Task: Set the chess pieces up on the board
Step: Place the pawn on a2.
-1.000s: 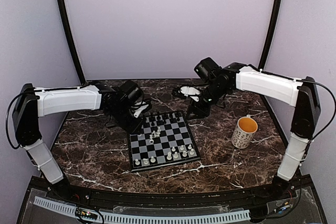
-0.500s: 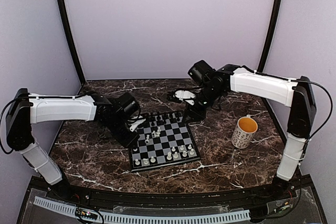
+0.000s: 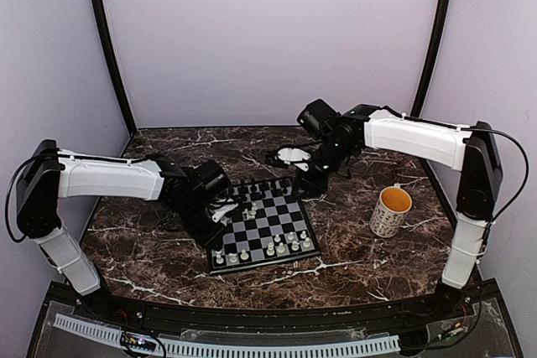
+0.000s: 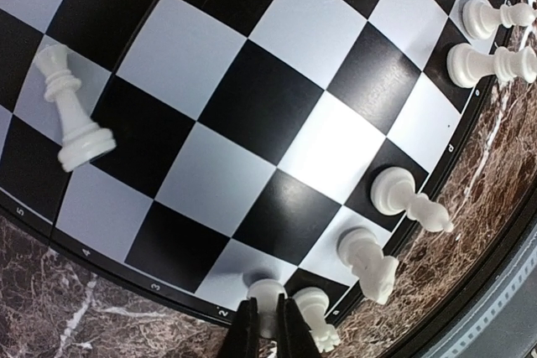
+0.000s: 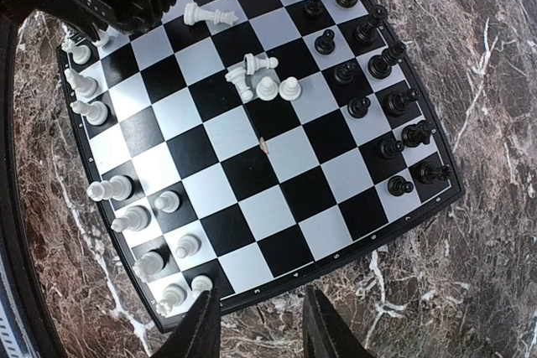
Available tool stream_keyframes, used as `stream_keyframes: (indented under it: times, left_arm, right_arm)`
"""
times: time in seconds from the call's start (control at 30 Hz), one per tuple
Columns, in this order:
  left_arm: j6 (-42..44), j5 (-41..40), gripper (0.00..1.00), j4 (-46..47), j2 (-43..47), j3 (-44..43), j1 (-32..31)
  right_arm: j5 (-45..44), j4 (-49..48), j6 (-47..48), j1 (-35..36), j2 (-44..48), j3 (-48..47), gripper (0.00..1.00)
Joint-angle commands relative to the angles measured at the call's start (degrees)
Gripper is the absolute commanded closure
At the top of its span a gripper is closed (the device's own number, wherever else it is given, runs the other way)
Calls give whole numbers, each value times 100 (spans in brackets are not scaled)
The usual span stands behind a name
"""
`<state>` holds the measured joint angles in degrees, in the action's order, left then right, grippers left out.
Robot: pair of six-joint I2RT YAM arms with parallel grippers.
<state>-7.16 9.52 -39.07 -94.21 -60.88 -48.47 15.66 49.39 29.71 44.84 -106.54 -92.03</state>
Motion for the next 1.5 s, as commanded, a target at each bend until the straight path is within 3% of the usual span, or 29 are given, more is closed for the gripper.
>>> stream_keyframes:
  times: [0.0, 0.33, 0.5, 1.03, 1.3, 1.47]
  left_arm:
    - [15, 32, 97, -15, -42, 68, -46]
    - [-104, -404, 95, -15, -33, 33, -52]
    - [-136, -293, 90, 26, -60, 49, -56]
    - [-97, -161, 89, 18, -66, 42, -50]
    - [-72, -181, 76, -168, 100, -107, -50]
    - [61, -490, 62, -519, 569, -763, -49]
  right_arm:
    - [-33, 18, 21, 60, -69, -158, 66]
    - [-63, 20, 25, 95, -69, -140, 66]
    - [-84, 19, 33, 123, -77, -132, 66]
    - [-135, 27, 43, 140, -110, -123, 66]
    - [-133, 40, 43, 152, -114, -140, 66]
    - [-97, 28, 53, 141, -36, -108, 65]
